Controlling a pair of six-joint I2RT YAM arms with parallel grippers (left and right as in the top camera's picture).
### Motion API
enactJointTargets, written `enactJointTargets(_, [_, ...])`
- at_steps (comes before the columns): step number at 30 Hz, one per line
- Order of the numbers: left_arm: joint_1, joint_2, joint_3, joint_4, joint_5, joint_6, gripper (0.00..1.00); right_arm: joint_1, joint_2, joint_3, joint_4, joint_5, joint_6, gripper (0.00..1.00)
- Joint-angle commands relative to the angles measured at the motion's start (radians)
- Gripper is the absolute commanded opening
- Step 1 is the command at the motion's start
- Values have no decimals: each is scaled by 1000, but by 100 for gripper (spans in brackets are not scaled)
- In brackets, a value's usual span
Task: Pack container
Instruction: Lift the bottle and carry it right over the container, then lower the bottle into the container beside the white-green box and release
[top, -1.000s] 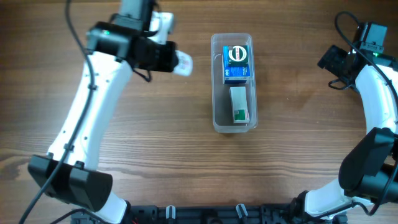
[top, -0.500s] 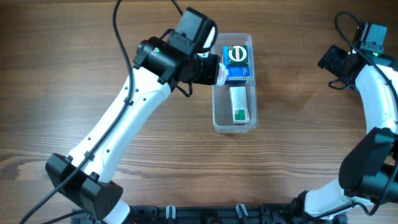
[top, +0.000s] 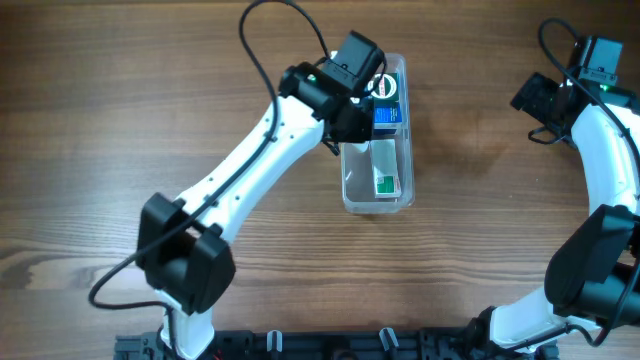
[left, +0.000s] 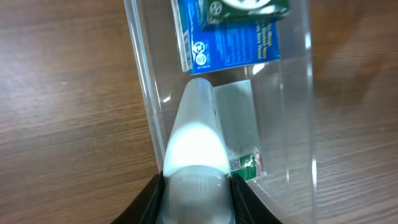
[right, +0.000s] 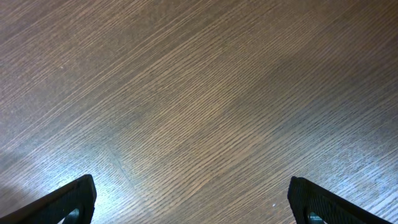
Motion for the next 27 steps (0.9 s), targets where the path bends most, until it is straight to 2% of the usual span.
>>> enactJointTargets(1, [-24,39,27,19,-16,-26,27,0,-1,-5,2,10,-7,100])
enactJointTargets(27, [-53,72,26,-37,-103,-78,27,0,-1,-5,2,10,-7,100])
